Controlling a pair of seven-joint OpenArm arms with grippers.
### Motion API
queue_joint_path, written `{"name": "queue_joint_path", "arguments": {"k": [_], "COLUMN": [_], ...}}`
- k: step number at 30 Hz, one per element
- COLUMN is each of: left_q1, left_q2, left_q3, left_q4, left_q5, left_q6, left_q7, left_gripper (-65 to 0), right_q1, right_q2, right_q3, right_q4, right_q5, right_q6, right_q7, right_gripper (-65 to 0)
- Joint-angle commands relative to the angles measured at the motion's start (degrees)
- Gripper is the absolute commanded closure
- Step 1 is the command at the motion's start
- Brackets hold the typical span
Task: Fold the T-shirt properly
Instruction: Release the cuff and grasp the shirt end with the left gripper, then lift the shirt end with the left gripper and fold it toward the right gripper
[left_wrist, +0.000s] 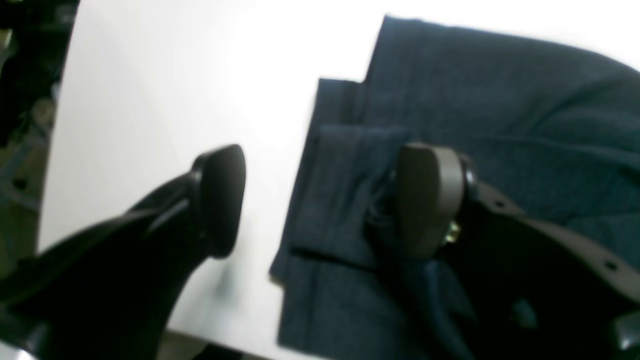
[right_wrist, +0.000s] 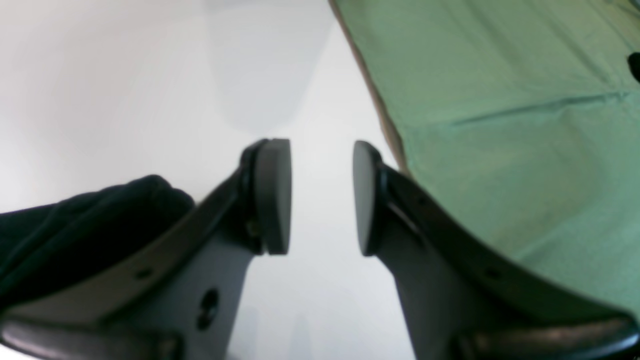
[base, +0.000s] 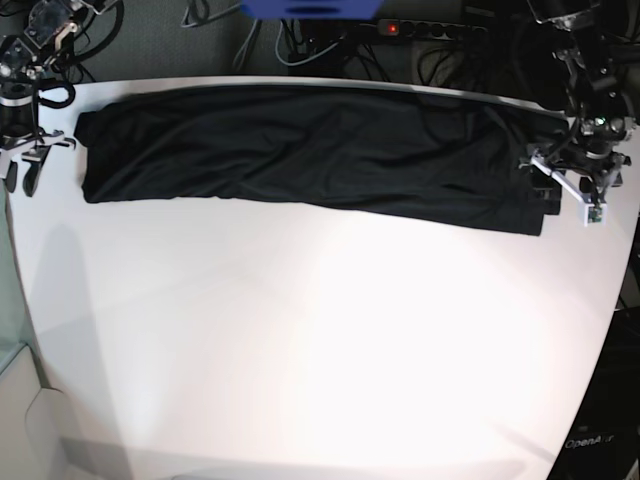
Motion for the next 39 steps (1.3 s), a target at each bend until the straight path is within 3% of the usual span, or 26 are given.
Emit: {"name": "queue_joint_path", "arguments": {"k": [1, 10, 20, 24, 29, 33, 39], "left_q1": [-0.71, -3.18, -3.97, -3.44, -3.88, -3.70, -2.21], "left_q2": [-1.02, -1.11, -1.20, -1.20, -1.11, -0.76, 0.12], "left_q3": [-0.26, -0.08, 4.57, 6.86, 7.04, 6.86, 6.68], "left_q4": [0.09, -6.94, -15.29, -18.55, -22.50, -22.50, -15.29], "left_q5": [0.00, 0.00, 0.00, 0.00, 3.08, 6.77, 6.68], "left_q6": [0.21, 0.12, 0.12, 0.12, 0.12, 0.12, 0.12], "left_q7": [-0.83, -1.27, -2.24, -6.90, -8.21, -8.65, -8.04], "left_gripper": [-45.4, -45.2, -43.4, -29.0, -1.1, 0.0, 0.0], "right_q1": [0.27, 0.27, 0.27, 0.27, 0.27, 0.27, 0.27], "right_q2": [0.86, 1.03, 1.03, 1.12, 1.03, 1.03, 0.86], "right_q3": [0.14, 0.14, 0.14, 0.14, 0.14, 0.14, 0.14], "right_q4": [0.90, 0.90, 0.90, 0.90, 0.90, 0.90, 0.90], "right_q5": [0.93, 0.93, 0.93, 0.93, 0.93, 0.93, 0.93], "right_q6": [-0.23, -0.23, -0.23, -0.23, -0.23, -0.23, -0.23], "right_q7": [1.65, 1.65, 1.65, 1.65, 1.65, 1.65, 1.65], "right_gripper": [-21.9, -21.9, -22.0, -22.0, -21.9, -21.9, -21.9]}}
